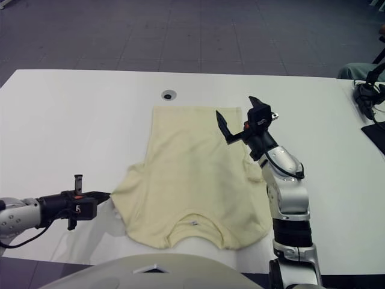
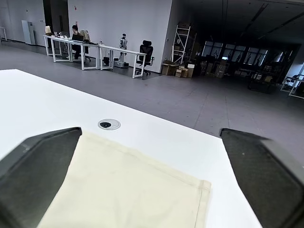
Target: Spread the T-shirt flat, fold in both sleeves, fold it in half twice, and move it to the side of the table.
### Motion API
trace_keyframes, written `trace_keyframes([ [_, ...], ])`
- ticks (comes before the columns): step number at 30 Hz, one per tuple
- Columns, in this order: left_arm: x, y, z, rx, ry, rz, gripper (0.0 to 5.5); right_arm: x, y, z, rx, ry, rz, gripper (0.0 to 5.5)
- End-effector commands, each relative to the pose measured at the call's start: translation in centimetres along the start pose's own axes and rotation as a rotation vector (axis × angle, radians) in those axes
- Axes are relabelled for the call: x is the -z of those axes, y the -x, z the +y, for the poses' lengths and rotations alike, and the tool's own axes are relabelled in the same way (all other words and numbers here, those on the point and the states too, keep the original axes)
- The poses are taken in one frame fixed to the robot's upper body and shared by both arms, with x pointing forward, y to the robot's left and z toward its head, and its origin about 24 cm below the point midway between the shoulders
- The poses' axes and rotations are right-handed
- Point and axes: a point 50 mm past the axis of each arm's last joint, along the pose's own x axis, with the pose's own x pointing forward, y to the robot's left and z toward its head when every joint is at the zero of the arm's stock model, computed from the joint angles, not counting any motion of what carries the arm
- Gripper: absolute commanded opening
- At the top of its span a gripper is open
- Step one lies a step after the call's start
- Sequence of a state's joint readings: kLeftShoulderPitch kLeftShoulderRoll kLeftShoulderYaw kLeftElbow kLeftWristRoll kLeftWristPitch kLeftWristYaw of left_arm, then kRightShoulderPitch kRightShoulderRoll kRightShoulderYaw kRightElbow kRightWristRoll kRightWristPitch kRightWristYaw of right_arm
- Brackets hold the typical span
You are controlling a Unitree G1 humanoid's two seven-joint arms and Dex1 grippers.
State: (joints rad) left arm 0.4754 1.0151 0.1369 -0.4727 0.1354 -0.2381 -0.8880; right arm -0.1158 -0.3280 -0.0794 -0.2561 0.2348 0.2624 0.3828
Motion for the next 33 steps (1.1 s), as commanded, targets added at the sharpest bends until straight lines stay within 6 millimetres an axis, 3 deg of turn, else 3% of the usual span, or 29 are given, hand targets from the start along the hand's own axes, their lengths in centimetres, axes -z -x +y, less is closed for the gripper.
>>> trace_keyframes([
  [1, -1.2, 0.5, 1.3, -0.003, -0.053, -0.029, 0.02, -0.1, 0.1, 0.1, 0.002, 0.006, 0.005, 5.40],
  [11, -2.9, -0.1, 2.3, 0.011, -0.153, -0.078, 0.02, -0.3, -0.1, 0.5, -0.007, 0.006, -0.007, 5.40],
  [24, -5.3, -4.6, 3.4, 0.103, -0.328, -0.150, 0.02, -0.5, -0.2, 1.1, -0.010, 0.018, -0.019, 5.40],
  [33, -7.9, -6.4, 2.7, 0.182, -0.403, -0.247, 0.02, -0.5, -0.1, 1.4, -0.019, 0.020, -0.018, 5.40],
])
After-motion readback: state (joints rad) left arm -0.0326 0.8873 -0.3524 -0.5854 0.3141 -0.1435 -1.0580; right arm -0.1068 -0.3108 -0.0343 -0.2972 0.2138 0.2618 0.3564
